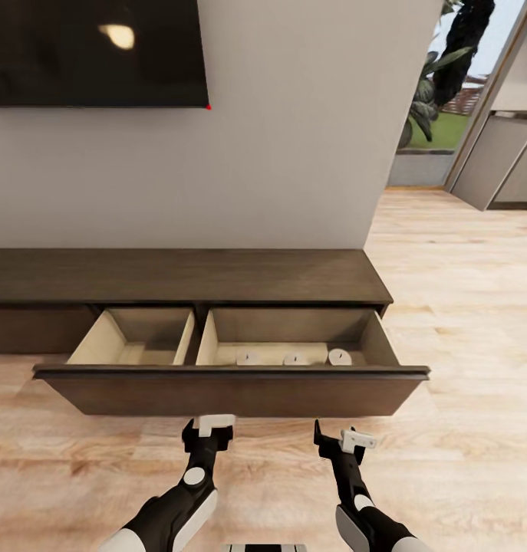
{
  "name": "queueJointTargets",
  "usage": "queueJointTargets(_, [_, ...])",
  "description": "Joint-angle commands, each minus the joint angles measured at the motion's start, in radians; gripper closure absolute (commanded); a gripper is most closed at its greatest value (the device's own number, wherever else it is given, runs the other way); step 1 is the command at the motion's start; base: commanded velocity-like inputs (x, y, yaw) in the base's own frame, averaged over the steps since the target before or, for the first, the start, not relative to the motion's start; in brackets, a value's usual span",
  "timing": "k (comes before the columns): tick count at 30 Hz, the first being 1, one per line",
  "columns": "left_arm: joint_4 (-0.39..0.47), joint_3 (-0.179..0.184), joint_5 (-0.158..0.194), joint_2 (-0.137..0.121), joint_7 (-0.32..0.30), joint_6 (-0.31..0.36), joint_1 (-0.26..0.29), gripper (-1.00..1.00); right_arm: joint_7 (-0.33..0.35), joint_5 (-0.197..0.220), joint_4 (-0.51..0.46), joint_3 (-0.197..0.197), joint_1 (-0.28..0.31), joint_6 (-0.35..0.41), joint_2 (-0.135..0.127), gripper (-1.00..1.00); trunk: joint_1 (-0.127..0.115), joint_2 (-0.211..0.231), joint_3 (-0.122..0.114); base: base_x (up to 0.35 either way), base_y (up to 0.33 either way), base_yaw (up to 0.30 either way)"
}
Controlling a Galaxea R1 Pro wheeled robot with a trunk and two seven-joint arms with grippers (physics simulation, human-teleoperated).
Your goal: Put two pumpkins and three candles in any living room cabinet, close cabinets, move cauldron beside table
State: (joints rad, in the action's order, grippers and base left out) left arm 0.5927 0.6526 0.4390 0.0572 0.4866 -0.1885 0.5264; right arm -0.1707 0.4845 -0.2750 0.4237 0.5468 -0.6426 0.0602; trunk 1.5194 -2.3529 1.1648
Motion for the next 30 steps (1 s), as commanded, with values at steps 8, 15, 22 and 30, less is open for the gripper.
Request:
queueJointTargets(8, [-0.001,0.008,0.011,0.000,0.009,-0.006,0.001,-1.00,-0.007,0.002,0.000,0.013,0.001,-0.009,0.000,-1.00,0.000,0.000,0.001,0.195,0.038,0.000])
queueJointTargets(15, [-0.001,0.008,0.010,0.000,0.008,-0.006,0.001,-1.00,-0.007,0.002,0.000,0.015,0.001,-0.009,0.000,-1.00,0.000,0.000,0.001,0.188,0.032,0.000])
queueJointTargets(22, [-0.001,0.007,0.010,-0.001,0.003,-0.006,0.001,-1.00,-0.007,0.001,0.000,0.015,0.001,-0.010,0.000,-1.00,0.000,0.000,0.001,0.227,0.016,0.000])
queueJointTargets(30, [-0.001,0.007,0.011,-0.002,0.006,-0.007,0.001,-1.00,-0.008,-0.003,0.009,0.015,0.001,-0.035,0.000,-1.00,0.000,0.000,0.001,0.062,0.003,0.000])
